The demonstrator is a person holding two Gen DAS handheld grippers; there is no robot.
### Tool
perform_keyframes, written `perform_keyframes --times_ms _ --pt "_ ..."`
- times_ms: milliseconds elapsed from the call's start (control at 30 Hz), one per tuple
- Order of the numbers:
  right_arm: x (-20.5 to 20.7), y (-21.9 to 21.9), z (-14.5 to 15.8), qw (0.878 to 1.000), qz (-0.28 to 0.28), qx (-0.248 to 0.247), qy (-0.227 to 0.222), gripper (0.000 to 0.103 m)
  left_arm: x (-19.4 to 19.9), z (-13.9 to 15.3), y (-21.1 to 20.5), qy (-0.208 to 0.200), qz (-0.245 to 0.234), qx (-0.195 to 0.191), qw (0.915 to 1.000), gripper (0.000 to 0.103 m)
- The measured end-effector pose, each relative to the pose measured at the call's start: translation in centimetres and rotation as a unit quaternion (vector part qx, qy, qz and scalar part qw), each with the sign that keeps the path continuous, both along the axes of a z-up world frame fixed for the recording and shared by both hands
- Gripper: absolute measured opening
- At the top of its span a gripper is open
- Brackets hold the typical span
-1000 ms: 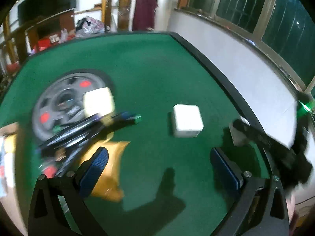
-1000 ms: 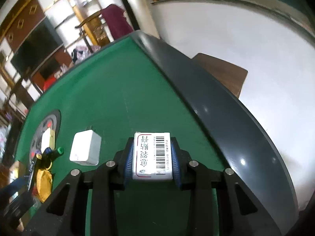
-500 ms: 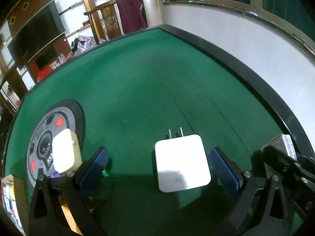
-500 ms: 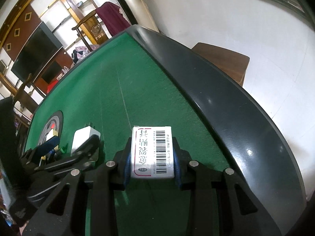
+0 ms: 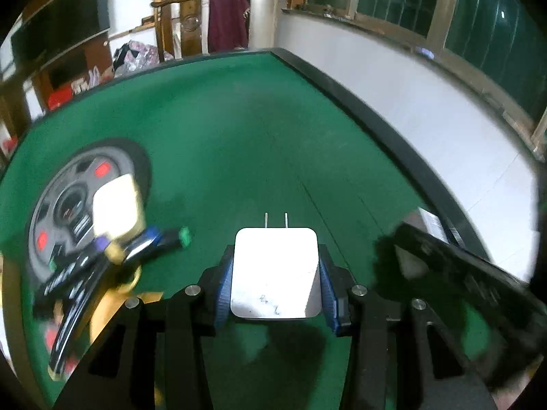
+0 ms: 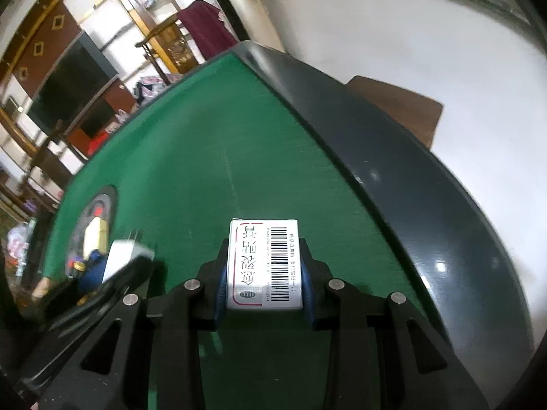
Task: Organize objects
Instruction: 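Carry the charger and barcode box over the cardboard box with both tools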
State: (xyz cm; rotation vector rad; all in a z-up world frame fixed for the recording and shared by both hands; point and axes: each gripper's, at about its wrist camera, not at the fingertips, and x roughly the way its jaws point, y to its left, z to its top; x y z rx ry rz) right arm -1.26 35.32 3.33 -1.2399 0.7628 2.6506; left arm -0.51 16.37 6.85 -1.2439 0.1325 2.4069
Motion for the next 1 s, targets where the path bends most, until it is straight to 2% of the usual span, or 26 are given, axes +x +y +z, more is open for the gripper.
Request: perform_keyframes --times_ms 133,233,300,433,533,667,800,1000 --pt "0.5 0.0 0.8 0.999 0.013 -0.033 0.038 0.031 2.7 2.4 -4.5 0.005 0.02 0.048 0.9986 0.039" --pt "0.9 -1.1 2.0 0.998 0.017 0.006 0.062 0.031 4.6 3.7 -9.7 0.001 0.057 0.083 0.9949 0.039" --pt "1.1 -2.3 2.7 0.997 0.025 0.021 0.065 0.031 5.6 4.1 -12.8 0.002 0.08 0.093 0.9925 0.039" --pt "1.8 -5.9 4.3 0.995 0.069 -0.003 0.069 0.031 7.8 4.6 -19.5 0.016 0.132 0.093 0.9867 0.039" --pt "2.0 -11.2 6.2 0.988 0.13 -0.019 0.076 0.032 9.2 4.0 -25.4 0.012 0.177 0.1 0.9791 0.039" --pt "2.0 -18.5 7.6 0.976 0.205 -0.025 0.075 0.032 10.1 2.2 -30.6 0.012 0.227 0.073 0.9711 0.039" --pt "2.0 -25.5 6.9 0.959 0.273 -0.047 0.054 0.032 9.6 -0.1 -34.1 -0.018 0.254 0.056 0.9654 0.039" --pt "1.6 -35.0 4.6 0.94 0.338 -0.046 0.017 0.032 8.4 -2.8 -36.3 -0.049 0.26 0.04 0.9636 0.039"
